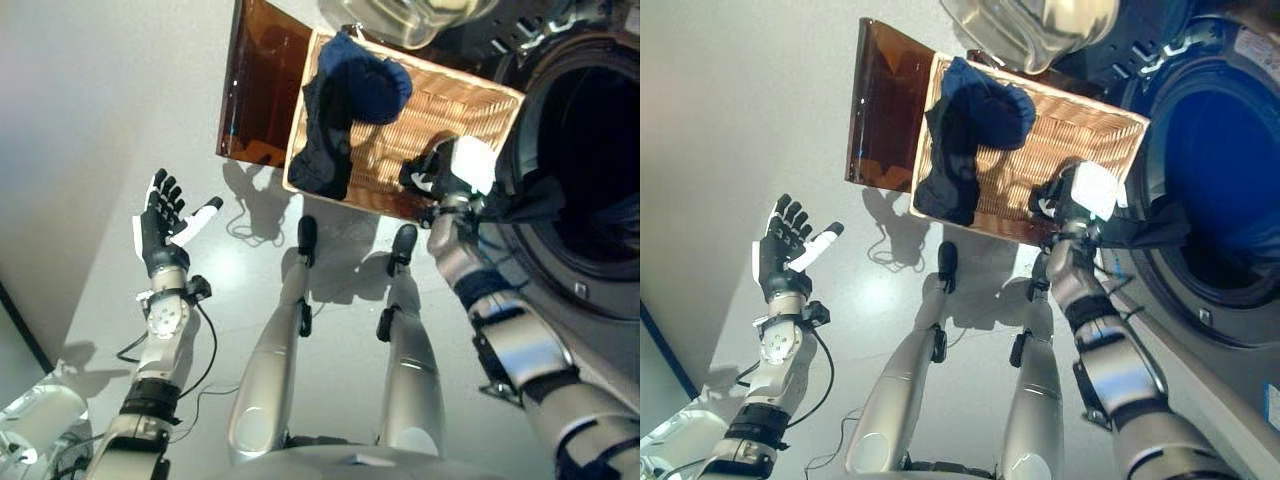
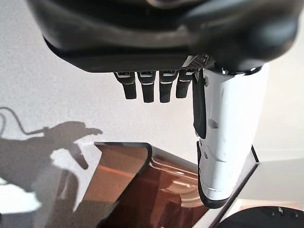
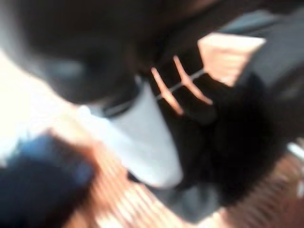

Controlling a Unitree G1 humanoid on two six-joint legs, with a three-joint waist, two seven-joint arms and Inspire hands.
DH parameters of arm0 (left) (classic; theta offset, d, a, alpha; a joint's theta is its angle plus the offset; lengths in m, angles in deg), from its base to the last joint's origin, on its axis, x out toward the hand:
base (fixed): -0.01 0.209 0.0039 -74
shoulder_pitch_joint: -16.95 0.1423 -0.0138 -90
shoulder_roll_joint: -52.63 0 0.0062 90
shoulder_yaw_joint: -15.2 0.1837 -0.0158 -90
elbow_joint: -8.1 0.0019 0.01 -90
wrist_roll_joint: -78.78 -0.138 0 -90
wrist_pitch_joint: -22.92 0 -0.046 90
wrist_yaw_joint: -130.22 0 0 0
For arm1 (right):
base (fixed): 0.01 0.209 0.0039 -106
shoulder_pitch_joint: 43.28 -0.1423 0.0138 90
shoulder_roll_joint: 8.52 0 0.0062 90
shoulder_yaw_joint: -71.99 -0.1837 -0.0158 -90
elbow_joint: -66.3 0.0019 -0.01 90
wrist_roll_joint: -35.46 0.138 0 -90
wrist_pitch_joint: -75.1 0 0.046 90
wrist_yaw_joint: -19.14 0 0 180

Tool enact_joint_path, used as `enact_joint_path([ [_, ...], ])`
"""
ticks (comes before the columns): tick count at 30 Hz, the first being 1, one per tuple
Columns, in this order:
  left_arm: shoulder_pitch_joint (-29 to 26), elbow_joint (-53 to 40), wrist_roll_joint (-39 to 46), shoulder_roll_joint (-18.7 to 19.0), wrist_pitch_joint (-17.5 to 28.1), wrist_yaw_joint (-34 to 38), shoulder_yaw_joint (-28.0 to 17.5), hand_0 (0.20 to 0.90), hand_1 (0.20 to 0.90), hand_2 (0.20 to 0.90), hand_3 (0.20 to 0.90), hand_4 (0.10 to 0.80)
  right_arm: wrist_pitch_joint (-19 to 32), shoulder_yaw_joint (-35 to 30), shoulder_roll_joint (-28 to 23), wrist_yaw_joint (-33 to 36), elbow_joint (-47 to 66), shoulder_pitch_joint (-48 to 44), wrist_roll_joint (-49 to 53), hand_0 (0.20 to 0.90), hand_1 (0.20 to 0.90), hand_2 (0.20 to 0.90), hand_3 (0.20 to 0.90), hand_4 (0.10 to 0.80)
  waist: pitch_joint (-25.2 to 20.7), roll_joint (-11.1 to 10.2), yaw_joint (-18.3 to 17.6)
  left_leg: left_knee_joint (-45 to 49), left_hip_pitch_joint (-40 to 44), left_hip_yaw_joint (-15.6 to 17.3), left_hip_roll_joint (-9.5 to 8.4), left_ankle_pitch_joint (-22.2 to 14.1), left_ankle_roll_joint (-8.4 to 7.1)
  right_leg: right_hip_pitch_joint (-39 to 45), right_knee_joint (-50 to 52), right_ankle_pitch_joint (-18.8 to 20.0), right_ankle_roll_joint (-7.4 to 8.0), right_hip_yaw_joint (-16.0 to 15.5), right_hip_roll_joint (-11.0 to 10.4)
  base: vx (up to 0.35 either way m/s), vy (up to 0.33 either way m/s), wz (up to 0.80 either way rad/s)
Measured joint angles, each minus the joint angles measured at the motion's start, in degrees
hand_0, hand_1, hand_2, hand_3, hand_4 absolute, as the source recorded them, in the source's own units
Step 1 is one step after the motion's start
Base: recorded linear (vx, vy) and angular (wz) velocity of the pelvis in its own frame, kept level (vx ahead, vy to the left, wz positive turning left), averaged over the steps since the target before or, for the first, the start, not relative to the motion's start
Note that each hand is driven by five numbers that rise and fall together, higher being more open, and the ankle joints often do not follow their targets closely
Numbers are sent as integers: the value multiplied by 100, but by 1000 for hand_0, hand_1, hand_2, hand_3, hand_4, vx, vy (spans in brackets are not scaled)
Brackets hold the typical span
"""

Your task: Pick up the clothes and place them into the washing machine

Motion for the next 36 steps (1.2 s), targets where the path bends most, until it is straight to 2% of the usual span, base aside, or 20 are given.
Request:
enact_joint_path([
  [3,49,54,-10,-16,6,44,-5,900,900,900,900,800,511,-366,27,19,475,722,651,200,200,200,200,300,8,-18,-198,-19,146,31,5,-27,1,119,5,-51,8,20,0,37,-34,-7],
  [5,113,139,-50,-52,9,94,-40,900,900,900,900,800,963,-920,218,19,648,1099,1535,200,200,200,200,300,1,-26,-315,-17,192,67,7,-33,7,147,3,-63,17,60,3,33,-26,-9],
  [10,174,298,-44,-231,7,99,-163,900,900,900,900,800,1778,-1715,476,-225,851,1607,3570,200,200,200,200,300,-1,-26,-452,-20,261,186,13,-60,40,141,-3,-57,12,200,15,36,-24,-9],
  [11,204,302,-15,-230,7,93,-182,900,900,900,900,800,2045,-1900,594,-457,860,1631,4213,200,200,200,200,300,-2,-25,-483,-24,275,209,15,-68,39,141,-3,-56,11,223,22,35,-19,-7],
  [17,230,319,191,-246,6,-34,-213,900,900,900,900,800,2771,-2398,909,-1531,835,1466,6810,200,200,200,200,300,-7,-20,-467,-27,304,248,35,-76,41,146,-4,-21,-2,256,41,21,-13,-1],
  [22,300,360,376,-269,2,-179,-225,900,900,900,900,800,2987,-2547,941,-1981,567,1046,8095,200,200,200,200,300,-82,-10,-418,-48,343,303,23,-88,49,153,-5,-20,-2,298,29,18,-8,-1],
  [27,326,402,527,-278,-4,-426,-214,900,900,900,900,800,3005,-3040,761,-2273,37,224,9265,200,200,200,200,300,-142,44,-332,-48,342,322,-1,-89,48,142,-6,-17,0,321,3,19,-9,0],
  [33,413,433,703,-263,-9,-556,-210,900,900,900,900,800,3265,-3619,555,-2099,-295,-464,10054,200,200,200,200,300,-258,194,-159,-63,344,325,-25,-95,55,143,-12,2,28,326,-22,30,-10,-4],
  [36,410,472,788,-257,-17,-570,-158,900,900,900,900,800,3249,-3811,174,-1842,-623,-1035,10248,200,200,200,200,300,-295,258,-72,-81,342,340,-39,-98,62,127,-46,9,34,365,-30,11,-2,-1],
])
